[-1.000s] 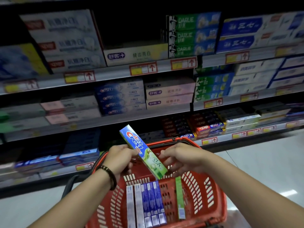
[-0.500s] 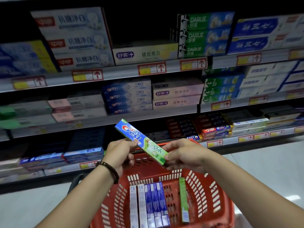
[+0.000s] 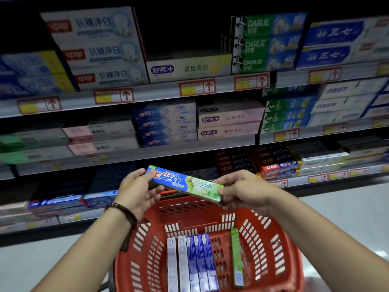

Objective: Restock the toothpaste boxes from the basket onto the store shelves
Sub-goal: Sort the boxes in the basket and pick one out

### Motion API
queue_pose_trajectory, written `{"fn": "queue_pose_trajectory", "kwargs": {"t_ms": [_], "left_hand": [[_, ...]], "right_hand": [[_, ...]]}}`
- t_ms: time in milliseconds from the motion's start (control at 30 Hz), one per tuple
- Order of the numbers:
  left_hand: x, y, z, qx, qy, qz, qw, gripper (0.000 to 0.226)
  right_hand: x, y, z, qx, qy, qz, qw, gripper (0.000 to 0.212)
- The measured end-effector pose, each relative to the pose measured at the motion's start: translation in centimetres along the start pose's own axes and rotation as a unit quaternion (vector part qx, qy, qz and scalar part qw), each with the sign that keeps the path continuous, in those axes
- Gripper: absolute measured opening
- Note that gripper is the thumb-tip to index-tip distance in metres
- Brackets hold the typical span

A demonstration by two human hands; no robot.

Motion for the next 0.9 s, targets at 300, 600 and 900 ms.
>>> {"fn": "queue_pose_trajectory", "kwargs": {"t_ms": [300,600,900], "left_hand": [[0.0,0.0,0.7,-0.061,-0.013,0.029,0.998,0.027],[0.2,0.0,1.2,-0.066,-0.004,0.025,0.998,0.029],[0.7,-1.4,0.7,-0.005,0.039,-0.009,0.999,0.030]], "right_hand": [[0.2,-2.2,0.7,0.156,-0.038,-0.127,0.979,0.028],[-0.3,-3.4,1.6,0.190,-0.089,-0.186,0.960,0.021],[-0.4,-3.5,2.1,0.160,-0.125,-0.204,0.958,0.016]]}}
Point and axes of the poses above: each hand's wrist, its own x-axis towards the middle knuckle, its own y-axis out of the palm, z = x × y, the point moved 10 cm from there along x, towards the middle knuckle, and after that the axes turned 3 degrees about x, right-handed, at the moved point
